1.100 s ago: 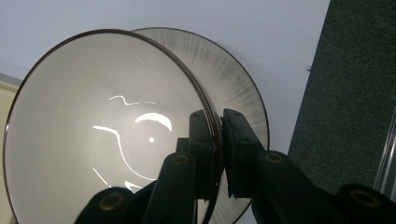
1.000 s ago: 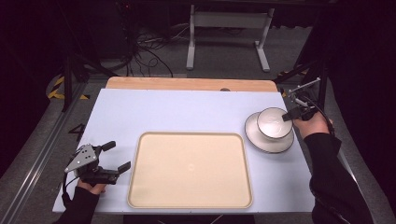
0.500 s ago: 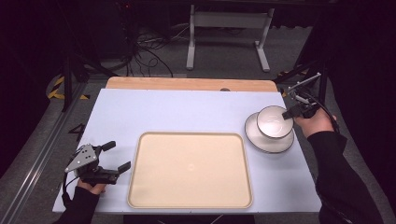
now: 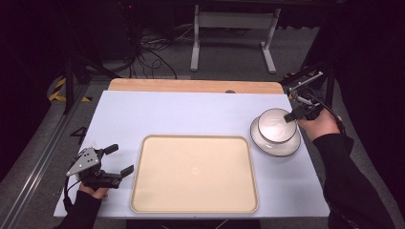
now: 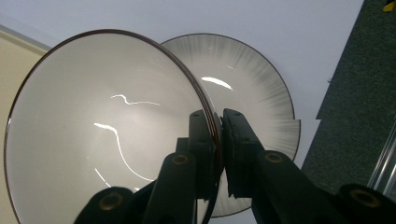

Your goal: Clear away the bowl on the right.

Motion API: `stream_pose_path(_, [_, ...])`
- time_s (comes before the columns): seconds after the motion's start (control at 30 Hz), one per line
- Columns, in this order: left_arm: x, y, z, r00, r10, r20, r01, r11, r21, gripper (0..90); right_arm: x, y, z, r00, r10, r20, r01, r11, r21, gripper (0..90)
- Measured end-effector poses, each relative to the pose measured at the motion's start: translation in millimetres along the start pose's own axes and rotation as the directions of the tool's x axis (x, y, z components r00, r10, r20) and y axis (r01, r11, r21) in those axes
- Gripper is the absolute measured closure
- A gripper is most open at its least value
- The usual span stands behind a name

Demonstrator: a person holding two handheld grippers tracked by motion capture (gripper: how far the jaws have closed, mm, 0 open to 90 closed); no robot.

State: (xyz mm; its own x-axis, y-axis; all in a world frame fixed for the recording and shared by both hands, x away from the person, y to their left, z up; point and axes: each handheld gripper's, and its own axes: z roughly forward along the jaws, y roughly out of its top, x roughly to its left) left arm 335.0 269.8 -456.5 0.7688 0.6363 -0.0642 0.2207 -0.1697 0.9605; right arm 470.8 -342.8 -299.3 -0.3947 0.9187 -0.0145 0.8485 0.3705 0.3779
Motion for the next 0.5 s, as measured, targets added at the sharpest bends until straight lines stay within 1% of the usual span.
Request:
stream_pose_path(0.27, [0.2,0.0,0.0,1.0,0.0,0.0,0.0,1.0,-0.002,1.5,26.2,7.0,2.7,0.9971,-0.07,-0.03,0.07,0.997,0.012,82.9])
stream_pose_path(0.4, [0.0,-0.1,0.1,1.0,-0.001,0.0,0.001,1.0,-0.004,1.5,40.3,10.9,2.1,0.9927,-0.113,-0.043,0.113,0.994,0.011,82.9])
stream_pose_path(0.43, [0.1,-0.1,0.0,1.0,-0.001,-0.001,0.001,1.0,-0.004,1.5,45.5,12.3,1.4,0.9922,-0.114,-0.05,0.115,0.993,0.011,82.9])
stream_pose_path(0.5, [0.1,-0.1,-0.1,1.0,-0.001,0.0,0.001,1.0,-0.004,1.5,52.5,14.5,1.1,0.9891,-0.133,-0.062,0.134,0.991,0.005,82.9])
